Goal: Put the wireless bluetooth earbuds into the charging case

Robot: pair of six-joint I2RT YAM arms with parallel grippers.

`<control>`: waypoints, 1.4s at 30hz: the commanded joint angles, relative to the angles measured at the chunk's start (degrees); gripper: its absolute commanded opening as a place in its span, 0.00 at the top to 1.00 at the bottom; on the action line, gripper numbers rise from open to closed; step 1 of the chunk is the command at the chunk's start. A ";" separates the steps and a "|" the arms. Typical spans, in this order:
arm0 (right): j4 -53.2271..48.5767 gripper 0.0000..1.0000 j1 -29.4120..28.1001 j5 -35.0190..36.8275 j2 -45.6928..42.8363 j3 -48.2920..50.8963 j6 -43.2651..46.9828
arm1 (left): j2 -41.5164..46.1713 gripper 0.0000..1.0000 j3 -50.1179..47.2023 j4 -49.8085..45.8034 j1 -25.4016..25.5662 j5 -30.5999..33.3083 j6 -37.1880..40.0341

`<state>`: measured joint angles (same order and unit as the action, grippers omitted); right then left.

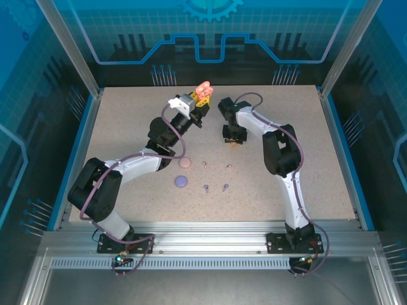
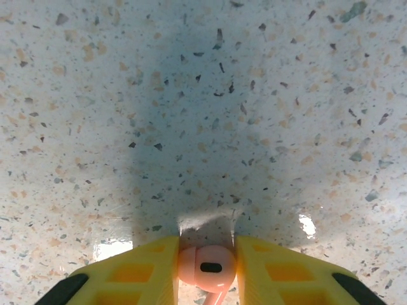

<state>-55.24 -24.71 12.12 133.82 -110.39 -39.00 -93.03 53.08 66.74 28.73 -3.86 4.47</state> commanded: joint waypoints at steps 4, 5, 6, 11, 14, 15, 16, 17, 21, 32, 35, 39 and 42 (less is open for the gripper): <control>-1.62 0.73 1.20 2.81 -0.24 1.67 -0.37 | 0.13 1.00 -0.52 3.52 0.40 0.39 -0.25; -1.54 0.73 1.06 2.90 -0.21 1.72 -0.09 | 0.12 1.00 -0.52 3.57 0.38 0.47 -0.38; -1.49 0.73 0.98 3.16 -0.23 1.76 0.36 | 0.20 1.00 -0.58 3.57 0.36 0.48 -0.34; 0.67 0.74 0.24 5.24 -2.42 2.47 5.68 | 0.39 1.00 -0.69 3.79 0.45 0.50 -0.43; 4.01 0.74 -1.04 7.25 -3.97 4.58 10.98 | 0.56 1.00 -0.78 3.82 0.45 0.52 -0.28; 4.78 0.74 -1.34 7.63 -4.24 5.05 12.54 | 0.57 1.00 -0.74 3.92 0.39 0.58 -0.33; 5.49 0.74 -1.66 7.72 -4.51 5.47 14.27 | 0.65 1.00 -0.73 3.92 0.41 0.50 -0.34; 5.83 0.74 -1.91 7.99 -4.68 5.75 15.47 | 0.65 1.00 -0.70 3.85 0.39 0.52 -0.38; 7.03 0.74 -2.45 7.64 -5.17 6.82 18.54 | 0.61 1.00 -0.89 3.93 0.41 0.52 -0.51; 11.46 0.75 -2.54 7.46 -9.39 12.44 18.50 | 1.20 1.00 -0.90 3.92 0.36 0.48 -0.43; 13.48 0.75 -2.45 8.93 -13.63 15.45 17.42 | 1.58 1.00 -0.96 3.90 0.44 0.51 -0.35; 15.20 0.75 -2.36 10.84 -19.29 18.41 16.79 | 1.97 1.00 -0.83 3.92 0.41 0.46 -0.34; 16.28 0.75 -2.35 12.00 -23.92 20.24 16.89 | 2.34 1.00 -0.87 3.93 0.36 0.52 -0.19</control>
<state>-41.41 -26.70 21.69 115.42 -91.31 -21.56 -93.03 53.06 67.99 28.73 -3.84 4.47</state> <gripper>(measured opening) 0.252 0.239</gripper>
